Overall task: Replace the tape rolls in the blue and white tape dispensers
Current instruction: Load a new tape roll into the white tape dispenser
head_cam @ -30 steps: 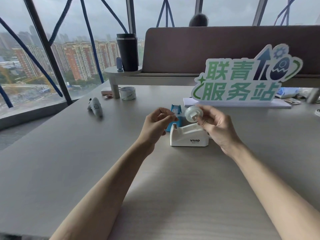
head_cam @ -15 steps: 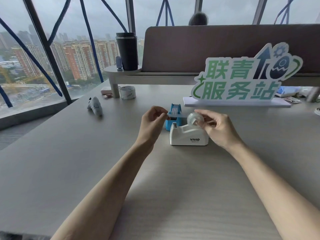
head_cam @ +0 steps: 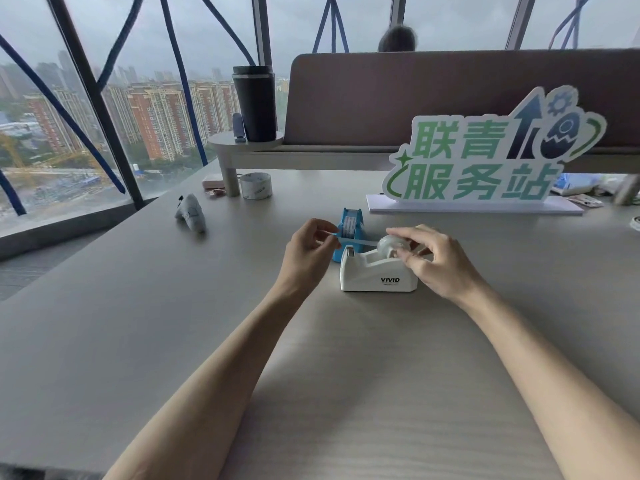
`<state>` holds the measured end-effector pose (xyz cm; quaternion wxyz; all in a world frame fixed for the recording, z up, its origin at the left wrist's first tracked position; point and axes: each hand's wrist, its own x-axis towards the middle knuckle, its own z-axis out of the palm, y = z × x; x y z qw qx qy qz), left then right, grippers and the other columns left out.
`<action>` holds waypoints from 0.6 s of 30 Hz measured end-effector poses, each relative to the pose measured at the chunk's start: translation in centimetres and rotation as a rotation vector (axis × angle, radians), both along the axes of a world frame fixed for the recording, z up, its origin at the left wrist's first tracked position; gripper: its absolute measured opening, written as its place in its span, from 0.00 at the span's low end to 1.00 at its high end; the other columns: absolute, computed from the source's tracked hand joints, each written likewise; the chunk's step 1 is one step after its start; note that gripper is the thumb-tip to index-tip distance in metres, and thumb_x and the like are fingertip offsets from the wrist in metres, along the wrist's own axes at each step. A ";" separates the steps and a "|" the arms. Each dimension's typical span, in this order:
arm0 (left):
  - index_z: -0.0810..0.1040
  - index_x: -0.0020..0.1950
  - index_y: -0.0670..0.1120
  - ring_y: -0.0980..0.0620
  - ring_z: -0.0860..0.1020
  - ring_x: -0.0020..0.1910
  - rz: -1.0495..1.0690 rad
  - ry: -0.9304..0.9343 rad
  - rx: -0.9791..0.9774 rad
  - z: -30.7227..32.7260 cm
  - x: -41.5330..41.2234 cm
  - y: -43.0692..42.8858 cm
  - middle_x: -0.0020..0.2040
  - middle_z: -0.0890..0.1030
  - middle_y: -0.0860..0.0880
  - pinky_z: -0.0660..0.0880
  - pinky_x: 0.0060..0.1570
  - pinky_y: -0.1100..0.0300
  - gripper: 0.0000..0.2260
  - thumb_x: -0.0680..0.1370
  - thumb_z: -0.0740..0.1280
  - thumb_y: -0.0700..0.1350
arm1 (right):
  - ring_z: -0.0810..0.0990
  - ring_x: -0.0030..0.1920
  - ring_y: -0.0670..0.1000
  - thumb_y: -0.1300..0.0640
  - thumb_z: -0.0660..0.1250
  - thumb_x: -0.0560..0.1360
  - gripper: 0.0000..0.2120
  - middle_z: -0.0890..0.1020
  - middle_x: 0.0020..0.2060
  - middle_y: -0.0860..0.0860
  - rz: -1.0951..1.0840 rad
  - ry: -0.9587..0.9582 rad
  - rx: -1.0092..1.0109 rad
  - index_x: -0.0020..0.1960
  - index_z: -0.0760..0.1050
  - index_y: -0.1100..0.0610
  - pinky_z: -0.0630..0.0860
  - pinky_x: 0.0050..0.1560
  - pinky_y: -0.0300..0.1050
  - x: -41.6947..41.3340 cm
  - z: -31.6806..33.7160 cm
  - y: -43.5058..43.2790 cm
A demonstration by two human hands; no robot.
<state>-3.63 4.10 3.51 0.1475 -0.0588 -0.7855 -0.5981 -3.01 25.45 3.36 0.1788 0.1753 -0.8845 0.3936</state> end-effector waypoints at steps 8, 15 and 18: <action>0.79 0.50 0.47 0.50 0.78 0.43 0.000 -0.019 -0.007 -0.4 -0.1 0.0 0.42 0.83 0.48 0.71 0.42 0.58 0.07 0.75 0.62 0.39 | 0.77 0.52 0.48 0.61 0.68 0.73 0.16 0.79 0.50 0.49 -0.029 0.029 -0.021 0.60 0.79 0.51 0.75 0.51 0.40 0.1 -0.3 -0.4; 0.79 0.50 0.46 0.52 0.76 0.41 -0.007 -0.022 -0.006 -0.3 -0.2 -0.1 0.40 0.83 0.49 0.71 0.41 0.58 0.08 0.75 0.62 0.39 | 0.79 0.43 0.45 0.61 0.69 0.72 0.06 0.81 0.45 0.47 -0.051 0.138 -0.069 0.45 0.82 0.52 0.75 0.43 0.40 0.5 0.0 -0.7; 0.79 0.50 0.45 0.52 0.76 0.42 -0.013 -0.030 -0.007 -0.3 -0.1 0.0 0.41 0.82 0.49 0.71 0.42 0.58 0.08 0.76 0.62 0.39 | 0.80 0.43 0.46 0.62 0.68 0.72 0.07 0.81 0.44 0.47 -0.042 0.140 -0.069 0.44 0.84 0.53 0.76 0.43 0.40 0.4 -0.1 -0.6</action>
